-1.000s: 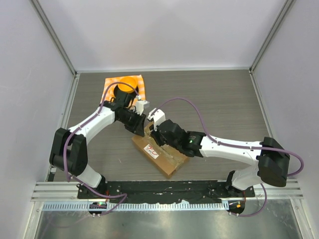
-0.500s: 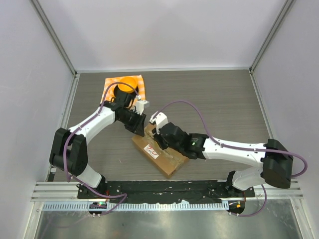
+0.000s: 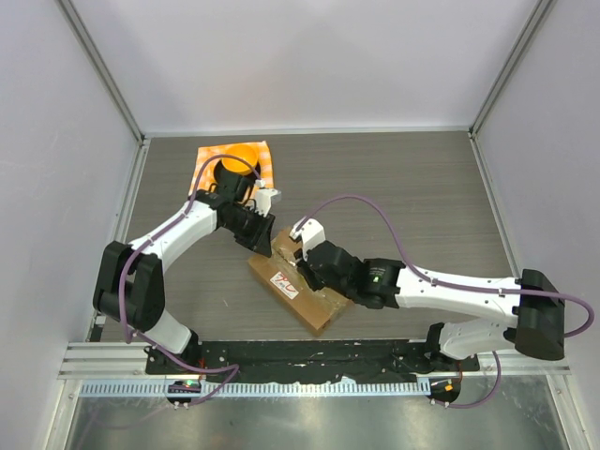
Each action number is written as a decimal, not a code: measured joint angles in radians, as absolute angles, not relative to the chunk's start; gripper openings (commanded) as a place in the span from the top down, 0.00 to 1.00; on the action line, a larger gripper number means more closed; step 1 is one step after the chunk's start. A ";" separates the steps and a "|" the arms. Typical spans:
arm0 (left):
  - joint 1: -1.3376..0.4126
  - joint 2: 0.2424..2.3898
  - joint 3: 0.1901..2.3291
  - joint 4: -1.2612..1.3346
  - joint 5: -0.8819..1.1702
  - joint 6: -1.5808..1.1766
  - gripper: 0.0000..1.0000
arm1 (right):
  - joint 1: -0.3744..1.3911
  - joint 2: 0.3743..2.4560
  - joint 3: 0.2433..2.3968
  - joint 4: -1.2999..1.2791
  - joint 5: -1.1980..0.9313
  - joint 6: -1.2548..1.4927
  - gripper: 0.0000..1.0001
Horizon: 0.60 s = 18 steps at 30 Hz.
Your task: Unpack the express box
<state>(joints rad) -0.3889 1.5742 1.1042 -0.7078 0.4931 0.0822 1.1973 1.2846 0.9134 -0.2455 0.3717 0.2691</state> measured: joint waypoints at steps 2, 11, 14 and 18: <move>-0.392 1.573 1.104 -0.708 0.488 0.082 1.00 | 1.206 1.272 0.907 -0.262 0.376 0.279 0.99; -0.398 1.572 1.106 -0.708 0.476 0.080 1.00 | 1.236 1.212 0.884 -0.324 0.394 0.325 0.99; -0.400 1.571 1.106 -0.709 0.472 0.078 1.00 | 1.242 1.194 0.884 -0.334 0.402 0.339 0.99; -0.404 1.569 1.107 -0.710 0.464 0.078 1.00 | 1.250 1.171 0.884 -0.348 0.410 0.353 0.99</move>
<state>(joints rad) -0.4038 1.5692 1.1069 -0.7097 0.4637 0.0776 1.2503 1.1713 0.8837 -0.3485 0.4103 0.3531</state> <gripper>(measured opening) 0.331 0.214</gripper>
